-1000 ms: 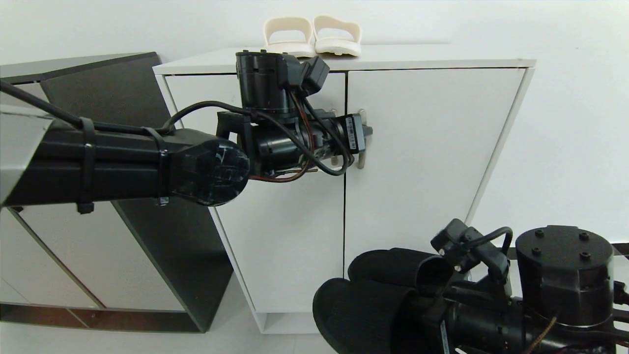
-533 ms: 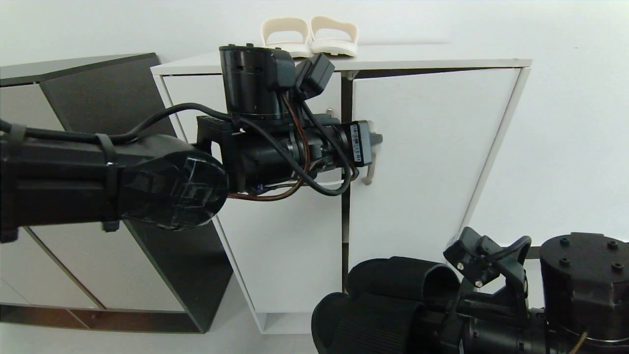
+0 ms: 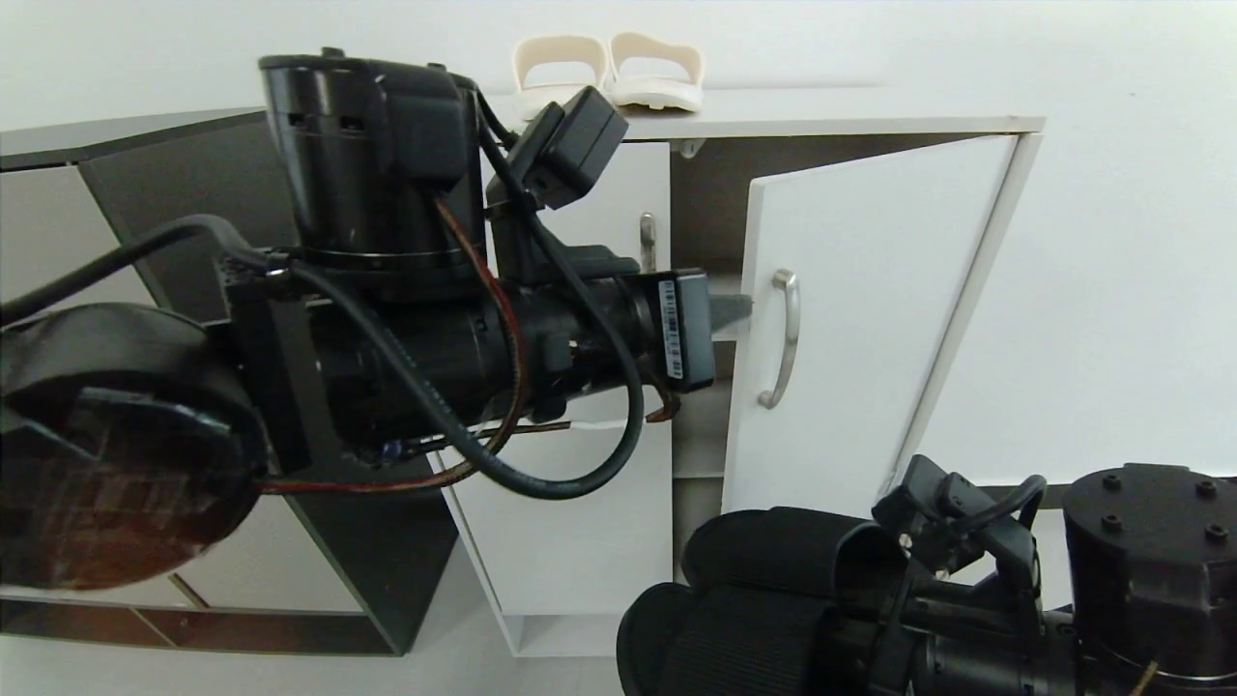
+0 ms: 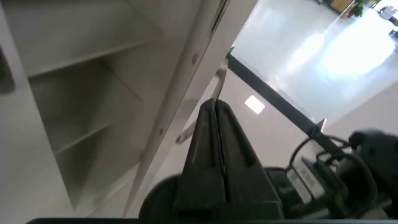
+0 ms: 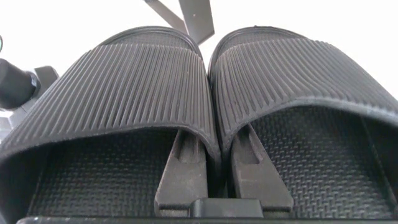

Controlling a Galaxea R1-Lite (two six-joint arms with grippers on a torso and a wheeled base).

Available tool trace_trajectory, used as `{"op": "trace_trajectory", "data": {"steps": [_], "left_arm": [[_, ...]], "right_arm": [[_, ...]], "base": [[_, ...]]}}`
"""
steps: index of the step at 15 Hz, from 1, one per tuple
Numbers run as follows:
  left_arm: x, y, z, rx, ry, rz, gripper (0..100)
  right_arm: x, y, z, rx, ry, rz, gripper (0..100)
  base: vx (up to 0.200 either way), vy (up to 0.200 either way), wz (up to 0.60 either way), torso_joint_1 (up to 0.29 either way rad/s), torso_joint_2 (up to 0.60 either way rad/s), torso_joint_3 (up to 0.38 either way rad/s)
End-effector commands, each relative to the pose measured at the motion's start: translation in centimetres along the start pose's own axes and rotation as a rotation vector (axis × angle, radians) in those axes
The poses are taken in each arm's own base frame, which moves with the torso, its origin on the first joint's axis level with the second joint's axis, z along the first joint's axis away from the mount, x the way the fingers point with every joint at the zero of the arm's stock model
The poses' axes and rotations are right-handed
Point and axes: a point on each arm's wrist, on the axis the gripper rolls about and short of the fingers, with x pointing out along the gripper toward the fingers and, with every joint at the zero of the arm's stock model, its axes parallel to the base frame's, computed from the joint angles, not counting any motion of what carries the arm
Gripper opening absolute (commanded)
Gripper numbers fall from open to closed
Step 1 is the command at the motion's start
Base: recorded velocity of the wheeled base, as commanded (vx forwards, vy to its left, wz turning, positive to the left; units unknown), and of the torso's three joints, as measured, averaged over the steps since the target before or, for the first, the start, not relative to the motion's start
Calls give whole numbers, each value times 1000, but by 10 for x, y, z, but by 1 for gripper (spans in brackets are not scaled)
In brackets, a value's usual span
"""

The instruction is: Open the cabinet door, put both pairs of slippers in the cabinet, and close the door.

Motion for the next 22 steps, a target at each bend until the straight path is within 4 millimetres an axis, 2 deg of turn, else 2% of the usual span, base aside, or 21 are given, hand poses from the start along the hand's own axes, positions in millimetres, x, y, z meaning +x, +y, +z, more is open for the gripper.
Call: {"op": "trace_trajectory", "data": {"steps": [1, 2, 6, 9, 12, 17, 19, 21, 22], "left_arm": [[-20, 0, -2, -3, 2, 10, 0], [-20, 10, -3, -10, 4, 38, 0], [12, 31, 4, -47, -99, 63, 0], [34, 57, 10, -46, -116, 71, 0], [53, 65, 13, -43, -127, 72, 0], [59, 65, 18, -39, -145, 65, 0], [59, 63, 19, -38, -148, 59, 0], [61, 47, 16, -36, -142, 19, 0], [63, 31, 12, -34, -129, -17, 0]], "right_arm": [[0, 0, -2, -8, 8, 2, 0], [1, 2, -3, -18, 13, 8, 0], [0, 5, -4, -23, 14, 20, 0], [0, 6, -4, -25, 15, 21, 0], [3, 8, -6, -28, 30, 20, 0], [6, 8, -10, -29, 51, 24, 0], [7, 13, -12, -37, 59, 42, 0], [6, 20, -15, -48, 69, 68, 0], [6, 22, -16, -52, 69, 80, 0]], "base": [[0, 0, 0, 0, 0, 0], [0, 0, 0, 0, 0, 0], [0, 0, 0, 0, 0, 0], [0, 0, 0, 0, 0, 0], [0, 0, 0, 0, 0, 0], [0, 0, 0, 0, 0, 0], [-200, 0, 0, 2, 0, 7], [-200, 0, 0, 7, 5, 2], [-200, 0, 0, -2, -2, 7]]}}
